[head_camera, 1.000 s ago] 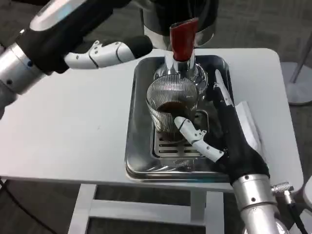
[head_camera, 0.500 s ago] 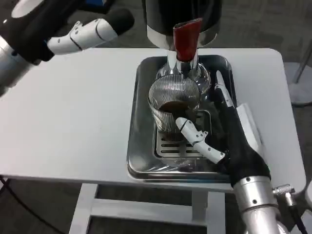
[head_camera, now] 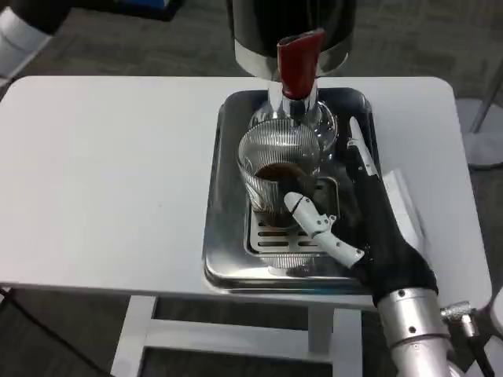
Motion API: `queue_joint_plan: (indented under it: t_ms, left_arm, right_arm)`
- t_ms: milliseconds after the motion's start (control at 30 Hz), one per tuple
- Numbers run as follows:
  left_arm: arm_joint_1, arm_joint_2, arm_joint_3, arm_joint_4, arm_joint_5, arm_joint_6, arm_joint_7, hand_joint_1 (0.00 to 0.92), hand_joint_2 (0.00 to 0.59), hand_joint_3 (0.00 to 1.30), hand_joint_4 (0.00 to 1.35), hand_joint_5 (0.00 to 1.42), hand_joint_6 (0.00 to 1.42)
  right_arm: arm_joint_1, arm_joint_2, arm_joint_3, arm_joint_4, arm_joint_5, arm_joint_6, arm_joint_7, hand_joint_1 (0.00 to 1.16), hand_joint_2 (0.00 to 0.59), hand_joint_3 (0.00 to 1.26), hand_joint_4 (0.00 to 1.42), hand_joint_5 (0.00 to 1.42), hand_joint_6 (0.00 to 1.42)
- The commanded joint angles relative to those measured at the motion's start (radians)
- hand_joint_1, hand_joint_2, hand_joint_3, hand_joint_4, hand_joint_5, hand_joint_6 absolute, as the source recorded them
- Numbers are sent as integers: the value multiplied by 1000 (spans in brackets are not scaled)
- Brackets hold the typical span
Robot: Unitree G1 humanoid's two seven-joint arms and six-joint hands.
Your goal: Grasp the cup under the faucet to collect the drink, then remove the cup.
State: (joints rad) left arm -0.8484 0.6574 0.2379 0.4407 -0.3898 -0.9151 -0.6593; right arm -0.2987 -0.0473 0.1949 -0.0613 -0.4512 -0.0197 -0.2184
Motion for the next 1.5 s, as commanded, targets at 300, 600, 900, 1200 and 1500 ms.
queue_joint_plan:
  t_ms: [300,600,900,1200,1500]
  left_arm:
    - [344,82,185,-137,89,96,72,0,137,361,366,533,891]
    - [496,89,237,-87,176,74,119,0,130,362,381,521,835]
    - [493,77,178,22,264,3,144,0,127,362,372,453,648]
    - [304,39,30,221,442,-62,257,0,124,362,318,381,545]
    - [217,30,-68,345,539,-81,346,0,128,362,317,368,533]
  right_arm:
    - [44,2,-6,-71,13,-24,6,442,311,0,0,18,208]
    - [46,-19,-18,-63,39,-69,29,512,262,0,0,39,245]
    - [17,-20,-7,-50,54,-59,66,586,249,0,0,50,237]
    - [-8,5,22,-19,49,-25,89,644,239,0,0,50,227]
    - [-10,41,33,-9,10,7,44,653,240,0,0,6,184]
